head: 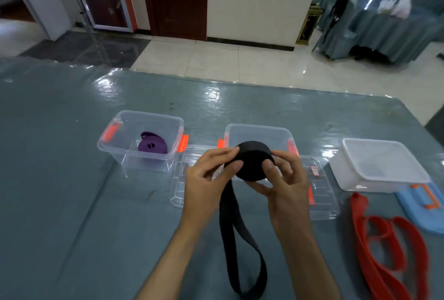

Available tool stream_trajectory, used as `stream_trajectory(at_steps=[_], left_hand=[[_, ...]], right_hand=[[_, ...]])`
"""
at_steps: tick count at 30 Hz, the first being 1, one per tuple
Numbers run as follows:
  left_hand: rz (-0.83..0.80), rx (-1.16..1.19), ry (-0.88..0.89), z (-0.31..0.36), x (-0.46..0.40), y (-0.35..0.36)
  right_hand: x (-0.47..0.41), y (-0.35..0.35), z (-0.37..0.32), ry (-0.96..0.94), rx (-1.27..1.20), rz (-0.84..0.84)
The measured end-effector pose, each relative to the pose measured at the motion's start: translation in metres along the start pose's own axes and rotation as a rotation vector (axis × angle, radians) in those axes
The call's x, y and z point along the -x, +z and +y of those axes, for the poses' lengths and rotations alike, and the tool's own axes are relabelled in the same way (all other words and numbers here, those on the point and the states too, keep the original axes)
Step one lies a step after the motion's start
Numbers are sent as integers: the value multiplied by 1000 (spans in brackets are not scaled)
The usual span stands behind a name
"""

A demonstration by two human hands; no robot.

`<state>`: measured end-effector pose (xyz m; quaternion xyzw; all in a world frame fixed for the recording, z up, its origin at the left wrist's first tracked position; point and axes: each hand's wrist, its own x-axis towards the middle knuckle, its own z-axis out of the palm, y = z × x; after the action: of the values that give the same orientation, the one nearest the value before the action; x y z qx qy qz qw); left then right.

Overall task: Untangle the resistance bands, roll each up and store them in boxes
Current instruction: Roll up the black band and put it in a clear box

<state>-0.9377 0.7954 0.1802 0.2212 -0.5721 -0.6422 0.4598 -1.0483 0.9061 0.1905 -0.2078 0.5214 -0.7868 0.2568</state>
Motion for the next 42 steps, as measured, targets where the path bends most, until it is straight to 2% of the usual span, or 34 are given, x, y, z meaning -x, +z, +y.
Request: stream_trajectory(at_steps=[3, 8, 12, 15, 20, 25, 31, 37, 42], left_hand=[[-39, 53, -47, 6, -4, -17], [-3, 140, -49, 9, 3, -20], [-150, 123, -137, 5, 13, -21], [-205, 106, -112, 9, 12, -23], [-137, 75, -124, 15, 18, -7], [-188, 62, -119, 23, 10, 13], [-49, 1, -66, 19, 11, 59], [-147, -98, -11, 17, 19, 94], [-37, -163, 21, 7, 32, 133]], right_hand=[[8, 7, 2, 30, 50, -13], [28, 6, -1, 18, 161, 31], [40, 1, -4, -18, 125, 130], [45, -2, -6, 6, 101, 99], [37, -6, -19, -34, 119, 96], [23, -21, -27, -4, 11, 19], [-3, -68, -49, -4, 137, -84], [-22, -111, -57, -2, 17, -111], [-26, -150, -61, 66, 82, -166]])
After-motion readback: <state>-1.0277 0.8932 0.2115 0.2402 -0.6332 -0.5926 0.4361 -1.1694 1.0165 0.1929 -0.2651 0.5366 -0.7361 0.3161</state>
